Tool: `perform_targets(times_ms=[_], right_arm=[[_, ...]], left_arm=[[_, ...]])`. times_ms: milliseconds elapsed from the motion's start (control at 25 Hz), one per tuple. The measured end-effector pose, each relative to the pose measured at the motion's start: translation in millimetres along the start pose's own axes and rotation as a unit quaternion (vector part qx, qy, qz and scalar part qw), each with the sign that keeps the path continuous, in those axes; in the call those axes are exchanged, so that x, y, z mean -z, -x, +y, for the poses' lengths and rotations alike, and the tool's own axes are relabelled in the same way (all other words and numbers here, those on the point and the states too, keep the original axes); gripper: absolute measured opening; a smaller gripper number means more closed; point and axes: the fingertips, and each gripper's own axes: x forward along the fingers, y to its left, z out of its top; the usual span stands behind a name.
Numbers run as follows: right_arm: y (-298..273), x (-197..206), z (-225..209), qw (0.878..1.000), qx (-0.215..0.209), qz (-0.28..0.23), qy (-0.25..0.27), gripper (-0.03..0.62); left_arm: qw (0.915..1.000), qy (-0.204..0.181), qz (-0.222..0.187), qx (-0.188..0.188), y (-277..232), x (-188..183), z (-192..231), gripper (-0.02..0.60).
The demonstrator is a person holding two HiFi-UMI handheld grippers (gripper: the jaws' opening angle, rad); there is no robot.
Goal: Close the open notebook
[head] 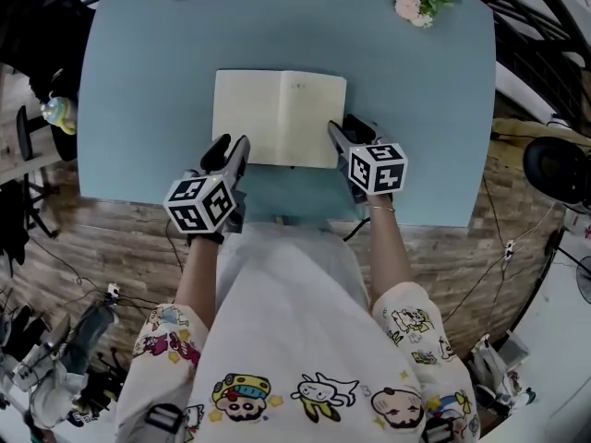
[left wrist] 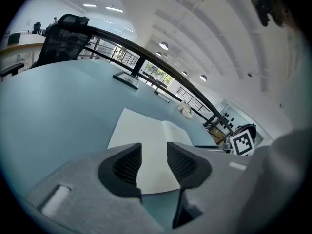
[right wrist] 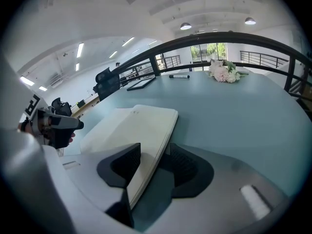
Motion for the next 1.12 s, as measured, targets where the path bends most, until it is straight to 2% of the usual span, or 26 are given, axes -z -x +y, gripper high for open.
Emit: perform_targets(times_ms=[480,760,920,1120], right_arm=[[-6,3,-2,0.999,-0.032,0.036,-0.002,0.189],[-4,3,-5,0.998,-0.042,0.046,0.0,0.179],[-3,3,-4,0.998,-0.044,0.042,-0.003,0.179],[-5,2,-4,0.998,-0.043,0.044,-0.002,0.179]], left_arm=[[0.9992,0.032,0.016,0.017,-8,17,-8,0.156],[0.9932,0.107,0.005,0.045,-4,24,-19,0.156],[0.9833,0.168,-0.01,0.068,1,27,-25,0.183],[0.9566,0.273,-0.025,0.099,4,37,-29,0.189]])
